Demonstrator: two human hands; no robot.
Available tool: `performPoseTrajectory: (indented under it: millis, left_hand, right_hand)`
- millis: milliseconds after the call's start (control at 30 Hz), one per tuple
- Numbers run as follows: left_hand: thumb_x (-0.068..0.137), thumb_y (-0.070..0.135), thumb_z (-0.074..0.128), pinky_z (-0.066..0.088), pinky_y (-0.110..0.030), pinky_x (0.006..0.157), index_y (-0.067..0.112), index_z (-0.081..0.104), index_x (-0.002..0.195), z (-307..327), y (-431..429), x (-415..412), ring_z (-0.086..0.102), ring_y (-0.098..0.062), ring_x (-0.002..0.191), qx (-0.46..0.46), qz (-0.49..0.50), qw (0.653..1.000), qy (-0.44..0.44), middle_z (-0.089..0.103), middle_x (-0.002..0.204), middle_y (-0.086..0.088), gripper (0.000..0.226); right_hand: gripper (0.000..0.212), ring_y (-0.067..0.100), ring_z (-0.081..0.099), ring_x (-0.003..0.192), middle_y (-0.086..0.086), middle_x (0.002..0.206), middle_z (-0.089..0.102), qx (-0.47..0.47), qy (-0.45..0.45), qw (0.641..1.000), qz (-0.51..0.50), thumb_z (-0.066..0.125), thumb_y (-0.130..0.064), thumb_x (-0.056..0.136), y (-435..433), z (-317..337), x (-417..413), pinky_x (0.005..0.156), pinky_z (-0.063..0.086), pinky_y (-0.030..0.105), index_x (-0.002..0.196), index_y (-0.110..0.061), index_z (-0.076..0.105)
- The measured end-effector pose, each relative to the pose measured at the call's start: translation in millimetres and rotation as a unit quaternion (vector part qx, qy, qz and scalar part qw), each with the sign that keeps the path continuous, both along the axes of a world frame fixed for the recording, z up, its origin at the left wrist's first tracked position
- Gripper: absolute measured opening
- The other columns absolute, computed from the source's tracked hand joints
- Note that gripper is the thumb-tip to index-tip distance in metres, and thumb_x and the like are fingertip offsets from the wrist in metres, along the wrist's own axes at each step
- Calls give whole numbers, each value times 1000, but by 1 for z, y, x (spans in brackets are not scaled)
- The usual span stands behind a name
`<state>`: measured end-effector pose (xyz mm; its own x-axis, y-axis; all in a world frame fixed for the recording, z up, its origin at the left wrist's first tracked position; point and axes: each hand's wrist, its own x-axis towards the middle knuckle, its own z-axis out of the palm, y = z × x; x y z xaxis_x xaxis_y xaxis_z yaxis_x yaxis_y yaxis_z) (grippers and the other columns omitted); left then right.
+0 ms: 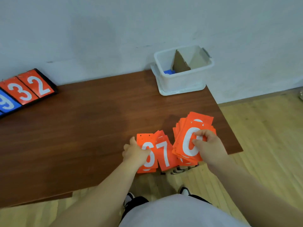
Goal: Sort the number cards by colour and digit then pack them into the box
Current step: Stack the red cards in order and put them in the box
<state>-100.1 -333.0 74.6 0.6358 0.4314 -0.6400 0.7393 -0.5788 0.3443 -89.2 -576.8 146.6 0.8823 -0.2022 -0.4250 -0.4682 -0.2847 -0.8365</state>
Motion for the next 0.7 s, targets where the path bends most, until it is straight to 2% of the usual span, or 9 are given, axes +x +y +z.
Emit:
performPoseTrajectory:
  millis: [100,167,300,400,500,600,700]
  left_hand:
    - [77,53,73,46,-45,99,30,10,156,-20,-28,-2,34,-37,131,100,10,995,25,28,143,-12,104]
    - [79,46,76,47,-46,97,31,6,157,-23,-43,-1,35,-37,128,118,25,992,22,27,142,-13,106]
    - [82,31,80,50,-44,91,33,6,157,-24,-54,0,46,-39,125,86,84,993,-3,29,142,-15,106]
    - [83,25,80,52,-40,80,33,4,158,-26,-52,-4,58,-36,117,43,100,993,-36,42,140,-14,107]
    - [85,21,78,54,-44,90,37,8,158,-27,-50,-10,60,-34,120,-8,122,989,-80,56,138,-9,103]
    - [90,15,72,53,-45,97,39,19,158,-24,-45,-13,55,-32,128,-57,192,971,-131,53,146,-6,90]
    - [97,15,61,53,-45,96,40,28,155,-16,-35,-11,54,-32,130,-51,227,961,-151,50,148,-5,71]
  right_hand:
    - [21,20,58,72,2,92,67,-9,22,1000,7,61,-3,83,-36,-10,7,64,47,34,92,-22,65]
    - [22,23,61,77,2,94,68,-12,39,999,18,60,-3,82,-50,-16,7,66,50,37,88,-23,66]
    - [25,29,66,90,-2,97,68,-7,75,996,40,60,-4,80,-62,-27,6,76,57,46,85,-27,67]
    - [24,29,65,93,0,100,67,-7,94,994,61,59,-3,83,-62,-34,9,77,57,45,89,-26,66]
    - [23,25,63,96,-2,105,64,-5,107,991,77,60,-5,87,-62,-38,15,77,59,39,92,-27,66]
    - [23,22,62,97,-3,108,63,-1,103,991,85,60,-5,88,-58,-41,20,79,58,37,93,-27,66]
    - [23,19,60,91,-1,107,63,-5,90,992,86,61,-4,88,-49,-41,26,76,56,37,93,-26,66]
